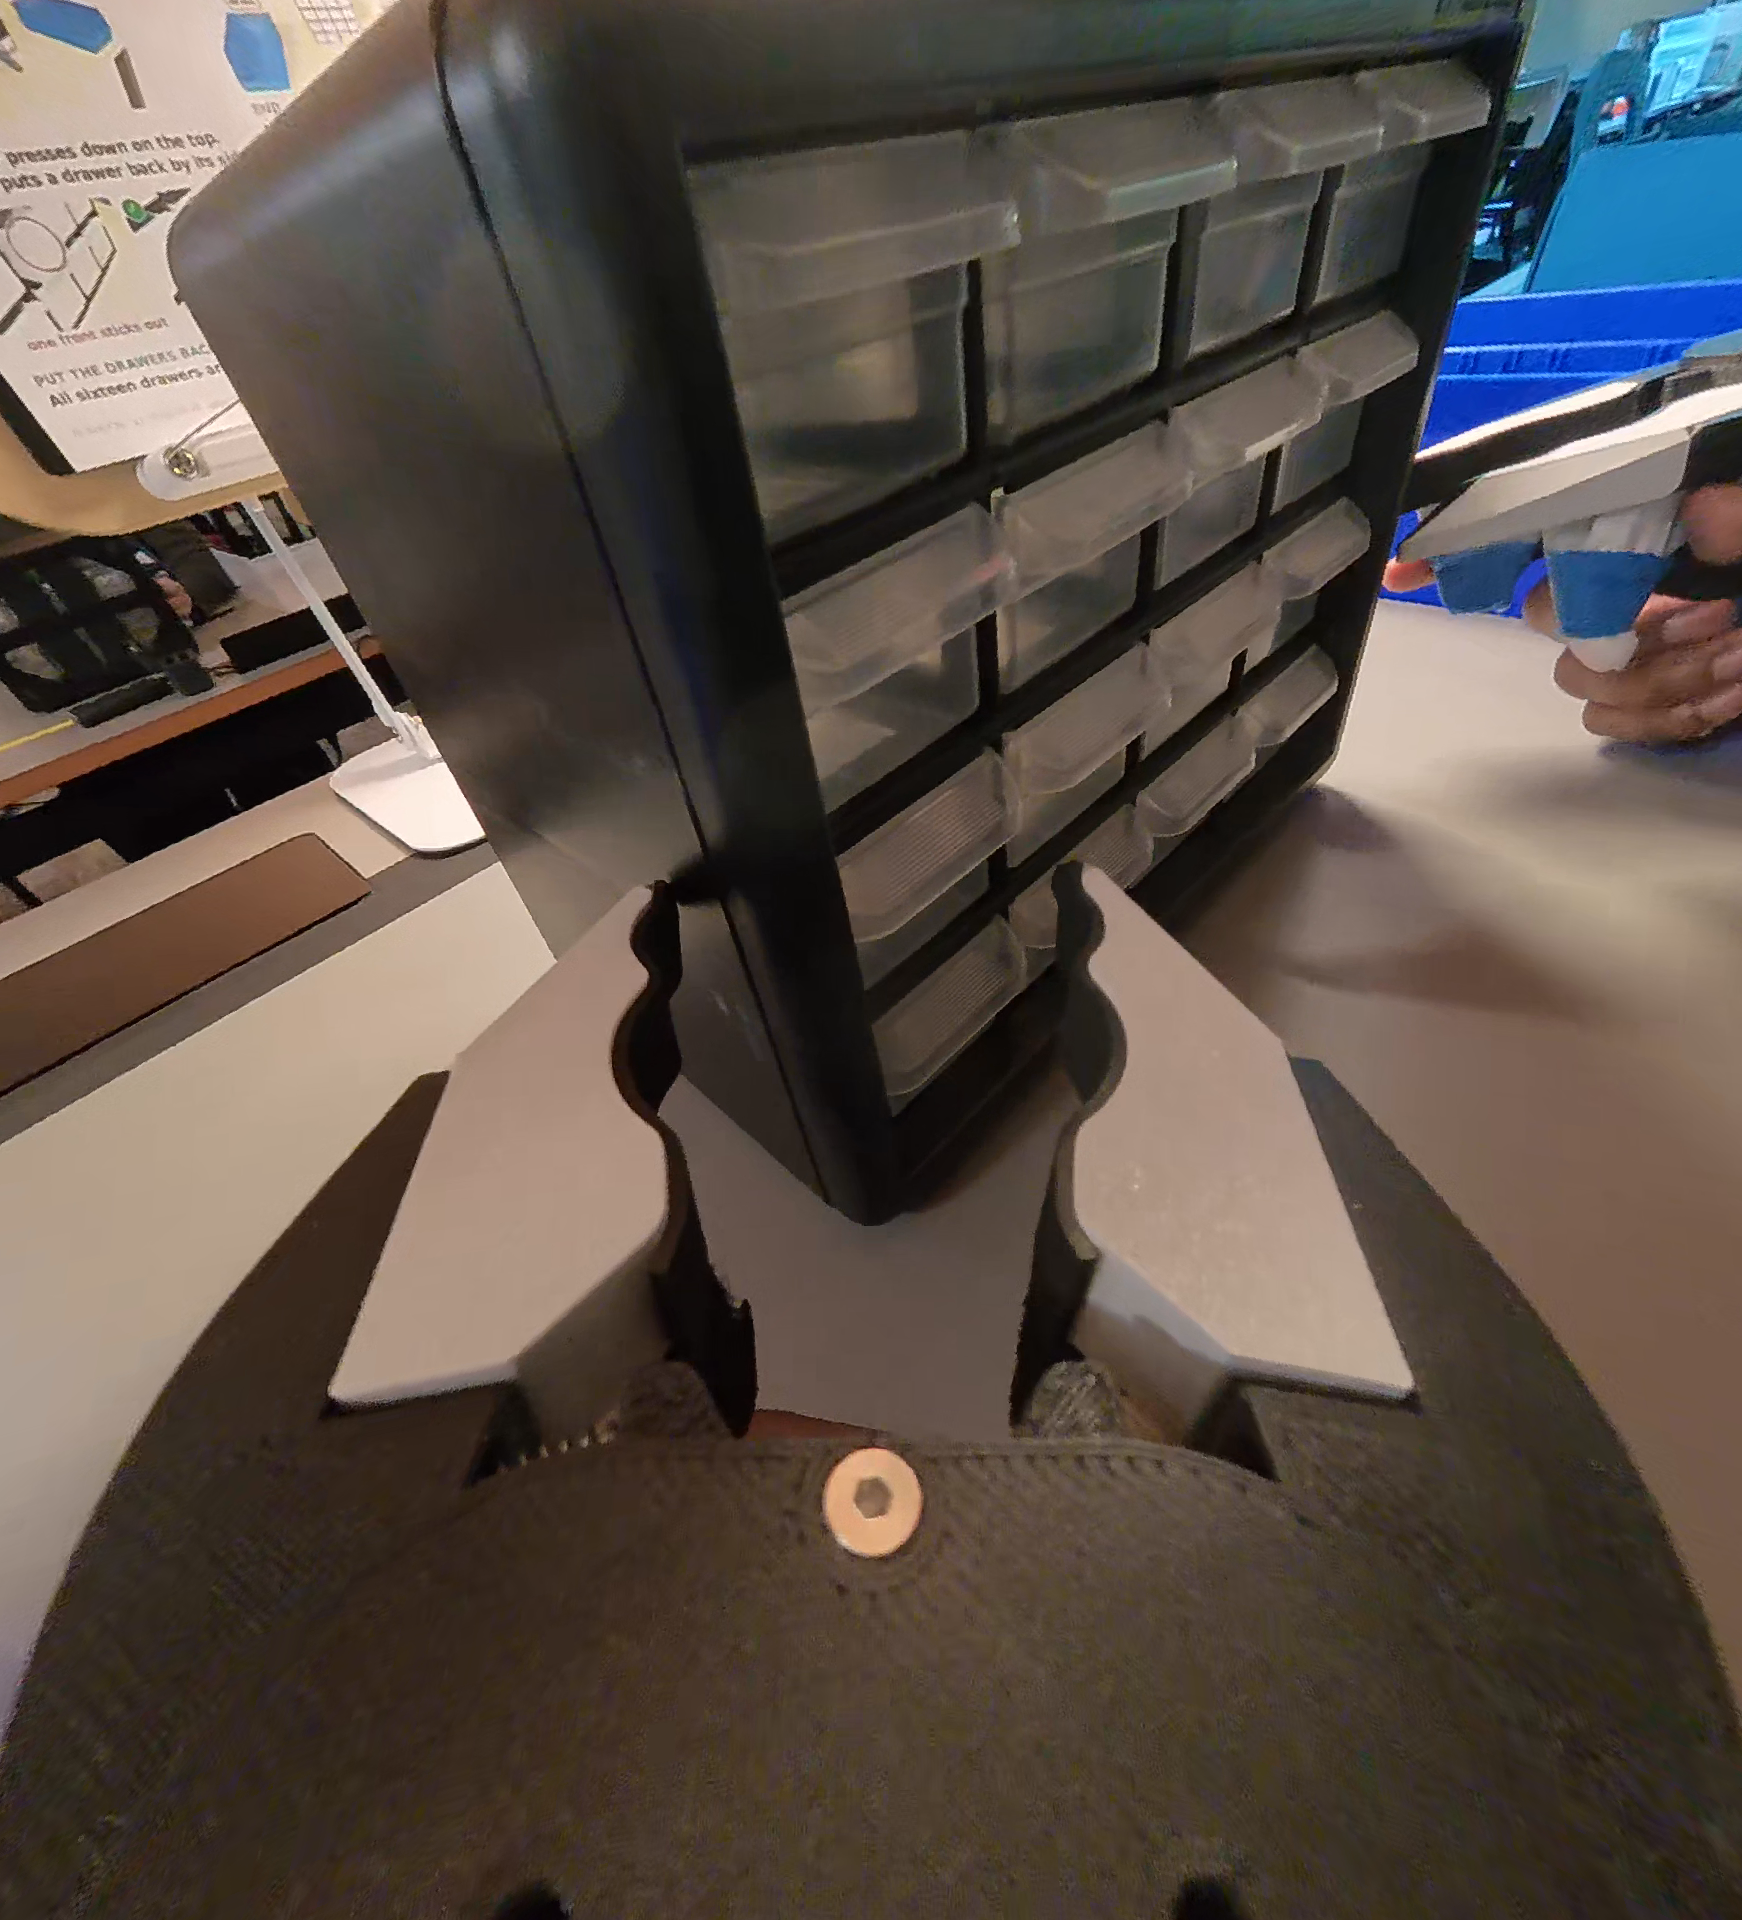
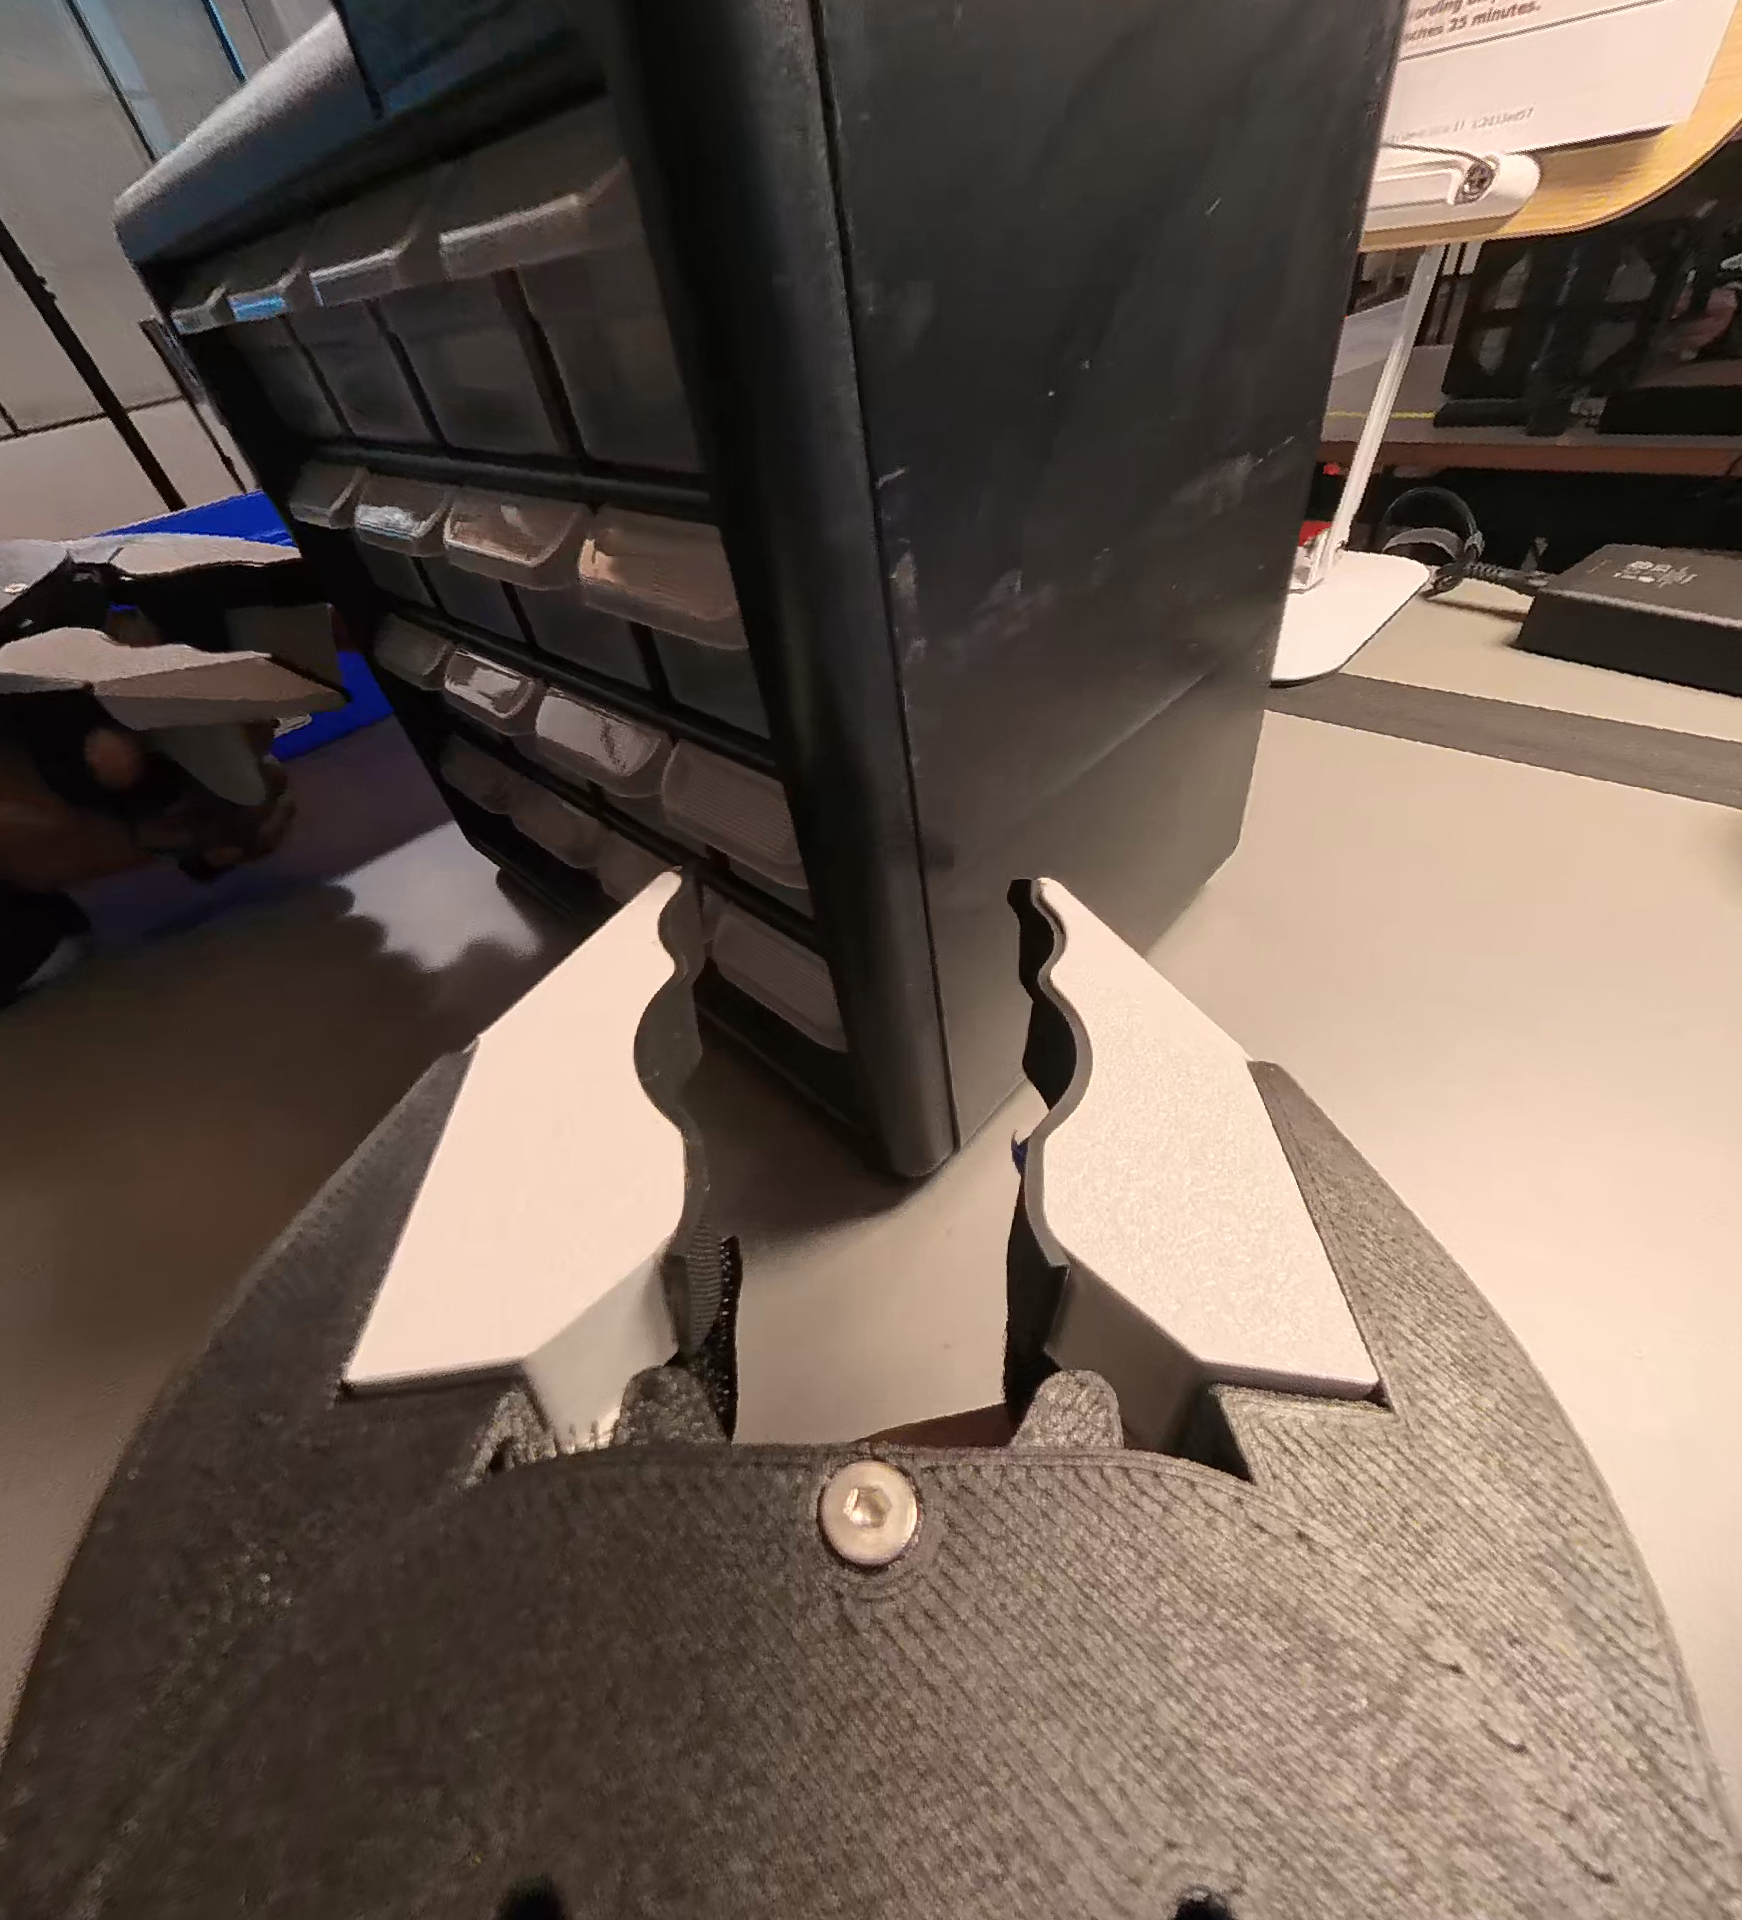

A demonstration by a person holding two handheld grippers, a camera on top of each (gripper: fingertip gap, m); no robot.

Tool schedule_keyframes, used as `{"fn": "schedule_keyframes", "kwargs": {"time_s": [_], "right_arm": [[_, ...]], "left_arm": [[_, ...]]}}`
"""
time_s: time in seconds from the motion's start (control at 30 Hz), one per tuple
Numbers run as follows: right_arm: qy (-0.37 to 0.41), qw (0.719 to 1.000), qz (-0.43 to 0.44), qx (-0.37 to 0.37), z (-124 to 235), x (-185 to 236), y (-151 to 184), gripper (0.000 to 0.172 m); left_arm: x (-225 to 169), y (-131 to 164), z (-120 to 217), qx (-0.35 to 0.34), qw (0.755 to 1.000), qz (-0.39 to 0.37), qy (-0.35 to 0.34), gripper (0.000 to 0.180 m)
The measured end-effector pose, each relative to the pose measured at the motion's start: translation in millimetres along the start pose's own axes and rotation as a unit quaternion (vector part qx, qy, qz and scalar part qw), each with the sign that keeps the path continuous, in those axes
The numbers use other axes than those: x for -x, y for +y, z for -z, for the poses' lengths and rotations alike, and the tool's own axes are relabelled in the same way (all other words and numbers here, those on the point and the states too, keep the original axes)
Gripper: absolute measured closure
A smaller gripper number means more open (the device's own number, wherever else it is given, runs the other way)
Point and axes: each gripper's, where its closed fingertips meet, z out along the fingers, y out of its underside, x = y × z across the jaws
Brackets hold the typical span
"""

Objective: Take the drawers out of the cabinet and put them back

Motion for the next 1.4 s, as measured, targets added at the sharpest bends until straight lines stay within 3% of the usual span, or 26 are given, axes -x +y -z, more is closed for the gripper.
{"fn": "schedule_keyframes", "kwargs": {"time_s": [0.33,0.6,0.73,0.9,1.1,1.4], "right_arm": [[0.005,1.0,-0.001,0.03,1.5,-3.7,7.8,0.108],[0.044,0.999,-0.006,-0.017,21.6,9.3,-9.5,0.109],[0.066,0.997,-0.023,-0.026,46.5,26.5,1.1,0.11],[0.141,0.988,0.065,0.013,99.7,31.4,13.5,0.111],[0.271,0.947,0.157,0.074,170.5,-12.8,-7.8,0.109],[0.301,0.941,0.109,0.11,216.1,-51.4,8.9,0.093]], "left_arm": [[1.6,-4.0,-3.6,-0.024,1.0,0.003,-0.004,0.101],[-1.5,-9.7,17.7,-0.015,0.996,-0.03,-0.082,0.099],[-13.2,6.2,57.6,-0.009,0.989,0.026,-0.146,0.1],[-10.6,18.2,137.2,0.022,0.965,0.103,-0.239,0.103],[41.3,2.9,237.6,0.058,0.923,0.063,-0.374,0.102],[68.3,59.6,270.4,0.194,0.893,0.083,-0.399,0.098]]}}
